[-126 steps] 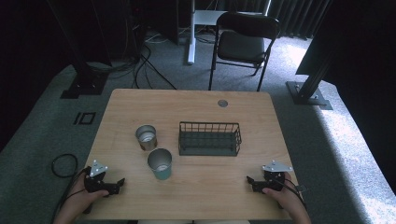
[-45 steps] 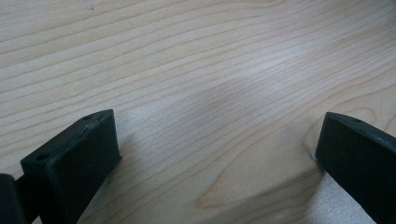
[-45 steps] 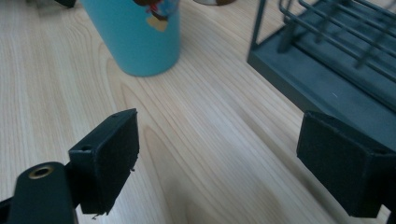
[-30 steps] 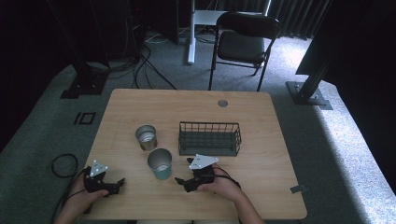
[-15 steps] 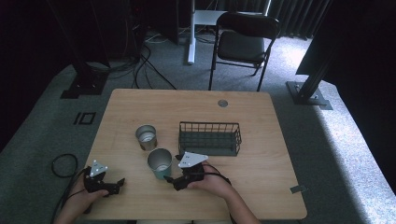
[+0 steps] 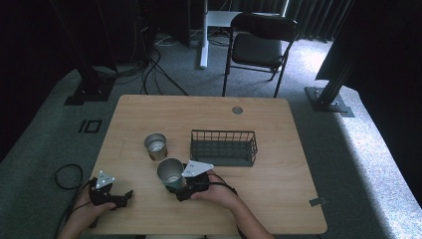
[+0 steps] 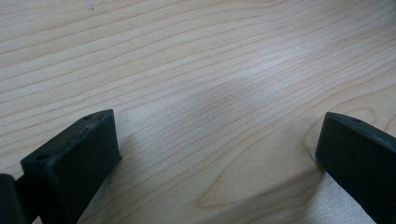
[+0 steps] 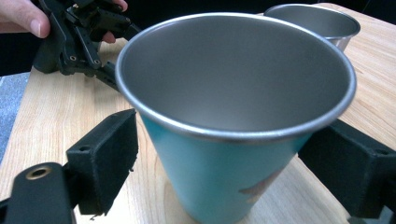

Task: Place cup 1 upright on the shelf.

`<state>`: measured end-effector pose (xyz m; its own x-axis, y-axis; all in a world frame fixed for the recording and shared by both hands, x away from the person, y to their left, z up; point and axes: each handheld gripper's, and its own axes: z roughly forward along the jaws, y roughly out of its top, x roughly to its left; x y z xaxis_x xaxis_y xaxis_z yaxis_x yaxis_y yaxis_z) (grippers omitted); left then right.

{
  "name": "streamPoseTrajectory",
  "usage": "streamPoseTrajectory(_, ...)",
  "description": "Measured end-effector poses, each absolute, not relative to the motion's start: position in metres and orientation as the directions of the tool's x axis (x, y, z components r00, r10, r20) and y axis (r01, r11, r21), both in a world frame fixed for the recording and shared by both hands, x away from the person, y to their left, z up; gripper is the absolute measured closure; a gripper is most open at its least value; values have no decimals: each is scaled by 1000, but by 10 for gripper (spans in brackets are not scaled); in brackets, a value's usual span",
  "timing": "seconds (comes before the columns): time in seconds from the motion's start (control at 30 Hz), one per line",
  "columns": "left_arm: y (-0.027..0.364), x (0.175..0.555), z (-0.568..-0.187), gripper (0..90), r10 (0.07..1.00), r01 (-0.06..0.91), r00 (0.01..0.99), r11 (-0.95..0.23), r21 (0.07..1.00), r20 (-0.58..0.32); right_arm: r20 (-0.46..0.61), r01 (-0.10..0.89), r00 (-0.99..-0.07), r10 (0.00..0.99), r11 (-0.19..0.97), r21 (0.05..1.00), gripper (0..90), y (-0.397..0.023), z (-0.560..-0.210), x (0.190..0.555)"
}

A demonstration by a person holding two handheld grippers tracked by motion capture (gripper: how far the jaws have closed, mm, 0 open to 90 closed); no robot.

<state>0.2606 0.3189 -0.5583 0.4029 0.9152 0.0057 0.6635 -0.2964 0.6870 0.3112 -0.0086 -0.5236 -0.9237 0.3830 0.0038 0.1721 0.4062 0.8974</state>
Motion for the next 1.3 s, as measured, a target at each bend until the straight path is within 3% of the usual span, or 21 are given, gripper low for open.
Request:
streamPoseTrajectory(0.47, 319, 261, -558, 2, 915, 663, 403, -296, 687, 6, 39, 191, -922, 385, 365, 911, 112, 8, -527, 316)
streamPoseTrajectory(0.8, 319, 261, -558, 2, 915, 663, 403, -296, 687, 6, 21, 197, -913, 407, 398, 896, 146, 14, -522, 315)
streamPoseTrajectory(1.3, 319, 261, -558, 2, 915, 663, 403, -297, 687, 6, 37, 201, -911, 410, 366, 909, 148, 1, -489, 311)
